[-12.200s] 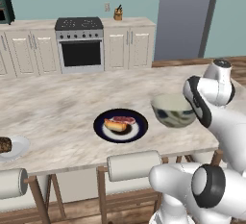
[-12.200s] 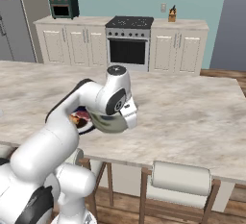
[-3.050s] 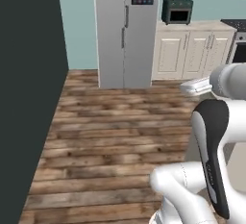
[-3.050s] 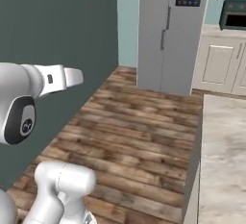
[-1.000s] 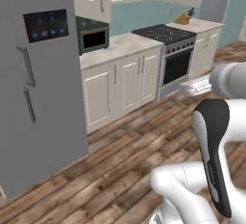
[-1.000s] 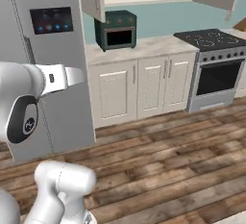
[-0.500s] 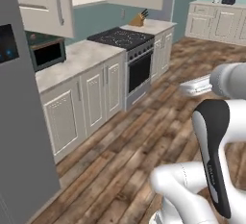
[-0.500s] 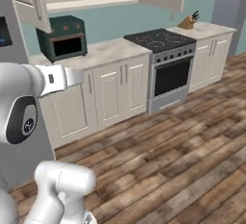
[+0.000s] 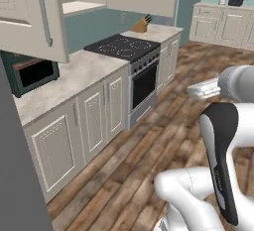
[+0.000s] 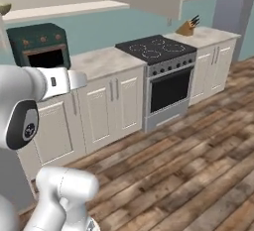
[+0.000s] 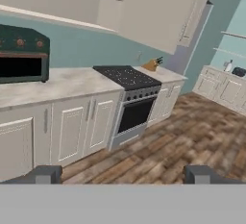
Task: Take the smaller bowl and place it next to the appetizer plate on the dining counter , and place the larger bowl next to the plate with cooked food.
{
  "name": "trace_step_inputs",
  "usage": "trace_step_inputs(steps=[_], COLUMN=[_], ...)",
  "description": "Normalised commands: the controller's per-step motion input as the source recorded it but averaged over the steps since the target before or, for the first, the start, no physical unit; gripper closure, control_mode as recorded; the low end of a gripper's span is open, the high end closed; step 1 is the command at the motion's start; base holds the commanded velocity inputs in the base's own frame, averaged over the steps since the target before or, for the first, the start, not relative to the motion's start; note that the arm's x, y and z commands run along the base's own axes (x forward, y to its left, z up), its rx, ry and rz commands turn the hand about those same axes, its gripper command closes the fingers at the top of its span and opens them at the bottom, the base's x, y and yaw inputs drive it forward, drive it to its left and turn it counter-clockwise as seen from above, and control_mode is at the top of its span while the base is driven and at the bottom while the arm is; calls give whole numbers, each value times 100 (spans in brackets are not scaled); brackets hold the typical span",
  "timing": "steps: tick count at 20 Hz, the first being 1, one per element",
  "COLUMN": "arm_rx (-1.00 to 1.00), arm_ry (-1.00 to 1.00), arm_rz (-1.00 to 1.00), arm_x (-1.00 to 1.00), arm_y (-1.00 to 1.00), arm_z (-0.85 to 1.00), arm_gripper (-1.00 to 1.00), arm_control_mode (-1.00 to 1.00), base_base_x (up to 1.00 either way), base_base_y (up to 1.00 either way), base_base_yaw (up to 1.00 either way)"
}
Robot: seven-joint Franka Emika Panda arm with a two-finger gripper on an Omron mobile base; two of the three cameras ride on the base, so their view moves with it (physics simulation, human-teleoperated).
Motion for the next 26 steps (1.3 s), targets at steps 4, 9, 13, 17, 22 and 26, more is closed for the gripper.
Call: trace_step_inputs(steps=[4,9,13,17,22,26], arm_rx=[0,0,0,0,0,0], arm_ry=[0,0,0,0,0,0], arm_rz=[0,0,0,0,0,0], arm_x=[0,0,0,0,0,0], arm_y=[0,0,0,0,0,0], arm_z=[0,0,0,0,0,0], arm_gripper=[-100,-100,-100,-100,-100,-100], arm_control_mode=[100,100,100,100,100,100], base_base_x=[100,100,99,84,36,3], base_base_y=[-19,-22,-17,-19,-51,-73], base_base_yaw=[42,52,53,55,53,45])
